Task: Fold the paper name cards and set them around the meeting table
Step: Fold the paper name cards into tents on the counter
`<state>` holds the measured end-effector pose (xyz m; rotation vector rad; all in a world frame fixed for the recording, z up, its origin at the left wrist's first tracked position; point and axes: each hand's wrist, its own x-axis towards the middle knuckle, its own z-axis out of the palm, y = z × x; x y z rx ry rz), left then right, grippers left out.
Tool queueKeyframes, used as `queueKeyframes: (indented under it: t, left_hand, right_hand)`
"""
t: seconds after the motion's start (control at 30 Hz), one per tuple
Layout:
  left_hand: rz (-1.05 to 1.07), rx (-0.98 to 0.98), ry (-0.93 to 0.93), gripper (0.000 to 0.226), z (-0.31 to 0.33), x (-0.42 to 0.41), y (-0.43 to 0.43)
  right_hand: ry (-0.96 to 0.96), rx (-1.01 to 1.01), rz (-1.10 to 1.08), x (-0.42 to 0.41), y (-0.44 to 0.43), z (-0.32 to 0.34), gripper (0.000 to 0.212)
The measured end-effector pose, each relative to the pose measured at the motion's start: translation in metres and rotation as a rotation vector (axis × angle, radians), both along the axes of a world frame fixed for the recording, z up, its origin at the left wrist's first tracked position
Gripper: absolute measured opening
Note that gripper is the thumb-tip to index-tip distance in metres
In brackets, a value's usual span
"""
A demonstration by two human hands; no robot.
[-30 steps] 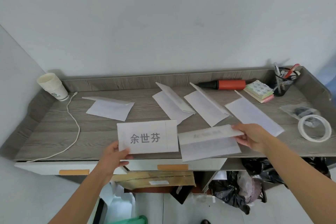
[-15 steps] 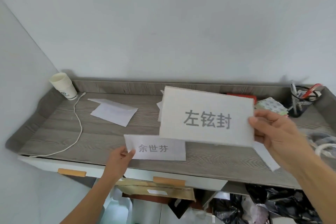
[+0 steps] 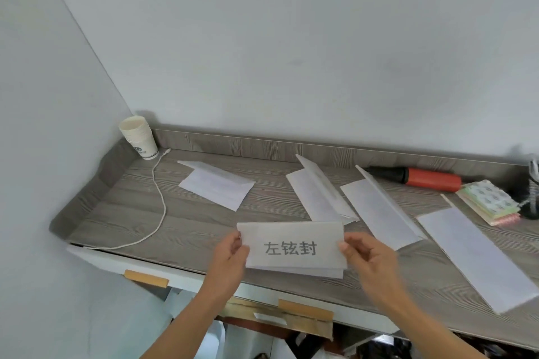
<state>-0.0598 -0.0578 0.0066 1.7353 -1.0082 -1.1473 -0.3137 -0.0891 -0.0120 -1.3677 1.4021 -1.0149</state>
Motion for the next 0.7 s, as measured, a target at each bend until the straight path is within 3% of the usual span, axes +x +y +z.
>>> queueKeyframes:
  t: [0.2, 0.33, 0.43, 0.57, 0.7]
  left_hand:
    - [-0.108, -0.035, -0.073, 0.03, -0.004, 0.008, -0.003]
    - [-0.246, -0.044, -0.125, 0.026, -0.006, 0.008, -0.002]
    - [-0.299, -0.036, -0.128, 0.026, -0.003, 0.017, -0.006]
    - [0.031, 0.084, 0.094, 0.017, 0.0, 0.062, -0.056]
    - [0.283, 0.112, 0.493, 0.035, 0.004, 0.112, -0.132]
  right_hand:
    - [0.252, -0.063, -0.13, 0.003, 0.015, -0.01, 0.008]
    - [0.317, 0.01, -0.221, 0.01, 0.019, -0.012, 0.024]
    - [0.345, 0.079, -0.189, 0.017, 0.018, -0.015, 0.048]
    - [0.338, 0.146, -0.178, 0.023, 0.017, -0.015, 0.053]
    - [0.344, 0.167, -0.219, 0.028, 0.018, -0.011, 0.052]
